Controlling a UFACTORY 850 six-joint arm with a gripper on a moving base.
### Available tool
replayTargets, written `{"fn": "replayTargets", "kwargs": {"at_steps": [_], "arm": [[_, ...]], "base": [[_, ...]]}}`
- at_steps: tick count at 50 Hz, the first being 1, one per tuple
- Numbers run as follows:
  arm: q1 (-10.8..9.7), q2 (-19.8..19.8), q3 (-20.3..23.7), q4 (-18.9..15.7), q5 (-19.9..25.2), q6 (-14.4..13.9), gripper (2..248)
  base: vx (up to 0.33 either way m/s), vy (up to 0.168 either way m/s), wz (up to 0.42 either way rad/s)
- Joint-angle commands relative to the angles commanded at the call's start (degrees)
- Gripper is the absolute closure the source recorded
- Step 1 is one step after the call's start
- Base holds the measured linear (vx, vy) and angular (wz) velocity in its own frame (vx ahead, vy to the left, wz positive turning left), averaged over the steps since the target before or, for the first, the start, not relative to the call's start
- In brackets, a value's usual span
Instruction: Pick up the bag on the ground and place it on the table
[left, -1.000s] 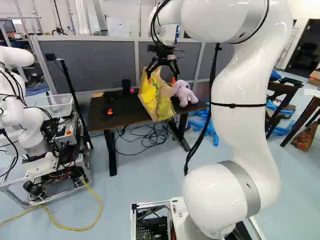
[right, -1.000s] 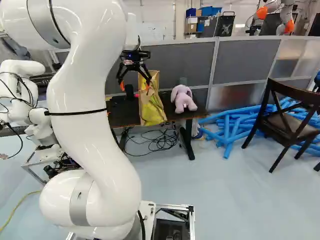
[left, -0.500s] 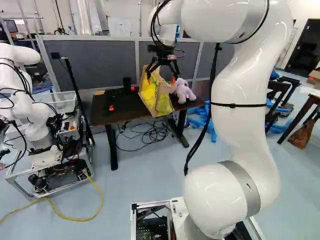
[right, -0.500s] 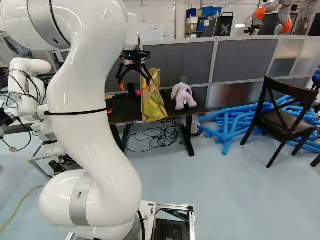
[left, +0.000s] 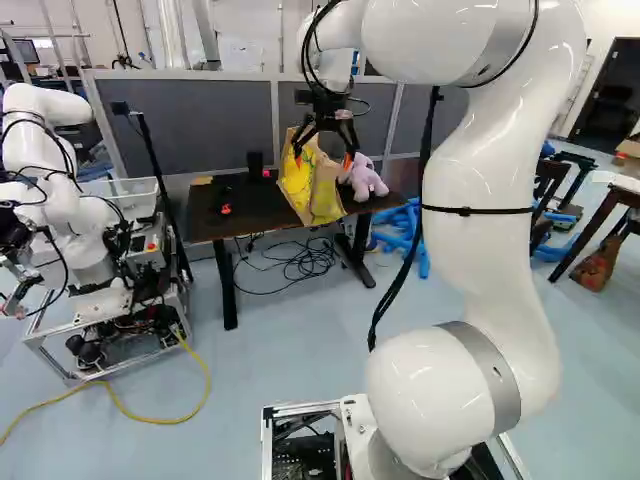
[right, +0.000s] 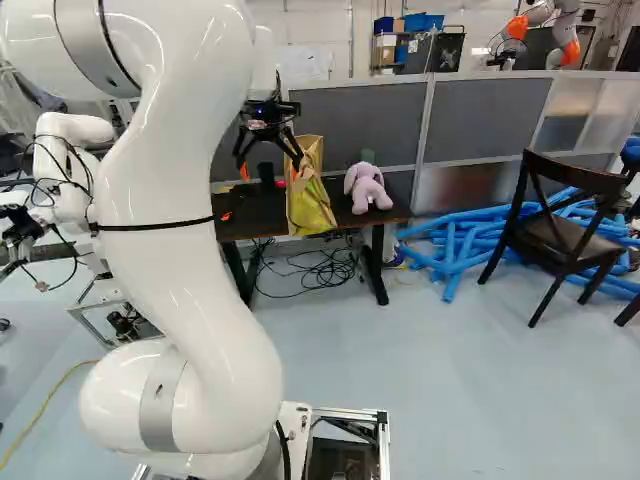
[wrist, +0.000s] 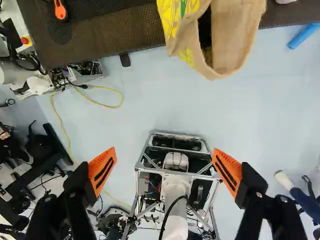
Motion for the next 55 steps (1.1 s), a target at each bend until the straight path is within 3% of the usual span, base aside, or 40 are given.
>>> {"fn": "replayTargets", "kwargs": {"at_steps": [34, 55], "arm": [[0.0, 0.0, 0.1, 0.0, 0.1, 0.0, 3], [-0.1, 0.8, 1.8, -0.1, 2.5, 0.0, 3]], "base": [[-0.021, -0.001, 0.001], [0.0, 0.0, 0.0]]}}
